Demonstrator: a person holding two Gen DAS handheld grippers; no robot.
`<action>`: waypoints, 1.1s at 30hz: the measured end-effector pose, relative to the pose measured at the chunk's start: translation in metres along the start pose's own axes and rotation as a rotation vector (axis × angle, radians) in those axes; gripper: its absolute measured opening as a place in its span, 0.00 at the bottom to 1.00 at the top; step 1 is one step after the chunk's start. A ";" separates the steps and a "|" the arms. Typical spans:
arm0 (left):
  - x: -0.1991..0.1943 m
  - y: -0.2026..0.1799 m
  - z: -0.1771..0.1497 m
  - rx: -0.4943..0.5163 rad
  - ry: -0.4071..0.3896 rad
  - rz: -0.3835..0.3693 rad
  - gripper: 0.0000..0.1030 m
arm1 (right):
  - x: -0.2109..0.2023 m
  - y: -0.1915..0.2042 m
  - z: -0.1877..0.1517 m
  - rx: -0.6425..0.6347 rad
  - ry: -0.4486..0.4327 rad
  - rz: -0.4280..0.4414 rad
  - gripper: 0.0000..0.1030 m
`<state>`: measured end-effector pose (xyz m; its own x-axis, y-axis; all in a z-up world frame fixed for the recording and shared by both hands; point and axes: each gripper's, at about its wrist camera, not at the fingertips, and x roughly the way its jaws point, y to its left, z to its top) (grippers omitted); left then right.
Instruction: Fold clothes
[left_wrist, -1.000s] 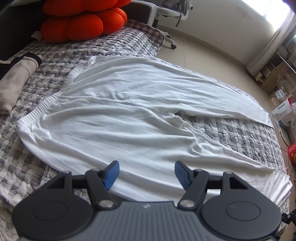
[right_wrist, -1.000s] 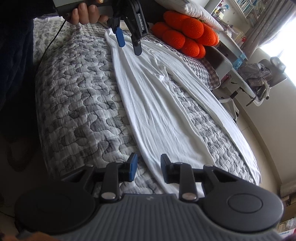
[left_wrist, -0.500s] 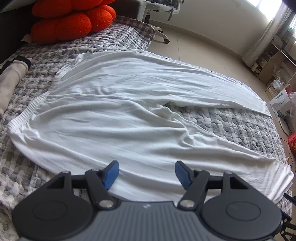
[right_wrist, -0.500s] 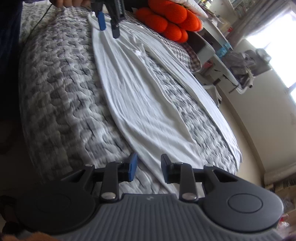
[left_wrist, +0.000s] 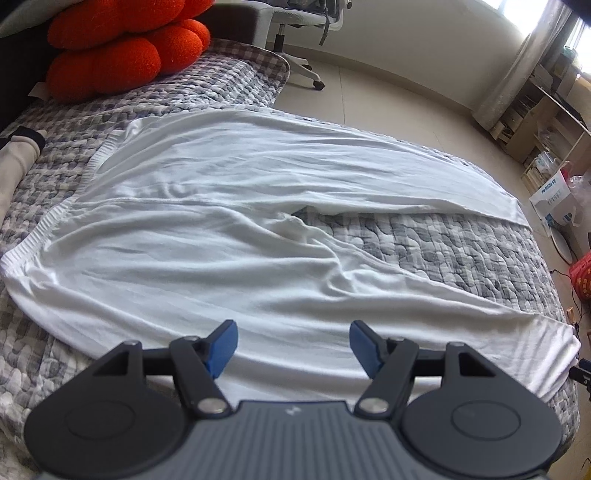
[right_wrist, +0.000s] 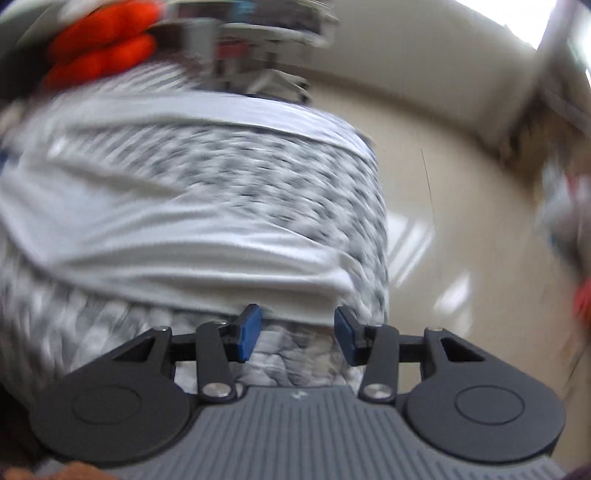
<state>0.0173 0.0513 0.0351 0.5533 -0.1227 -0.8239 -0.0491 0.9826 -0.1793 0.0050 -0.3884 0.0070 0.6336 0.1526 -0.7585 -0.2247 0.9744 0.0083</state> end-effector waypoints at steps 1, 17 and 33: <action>0.000 -0.001 0.000 0.003 -0.001 0.001 0.66 | 0.000 -0.007 0.001 0.057 0.002 0.025 0.46; 0.003 -0.002 -0.001 0.014 0.000 0.023 0.66 | -0.030 -0.025 -0.006 0.345 -0.123 0.028 0.02; -0.002 0.021 0.001 -0.035 0.004 0.020 0.67 | -0.049 -0.004 -0.040 0.323 -0.158 -0.080 0.06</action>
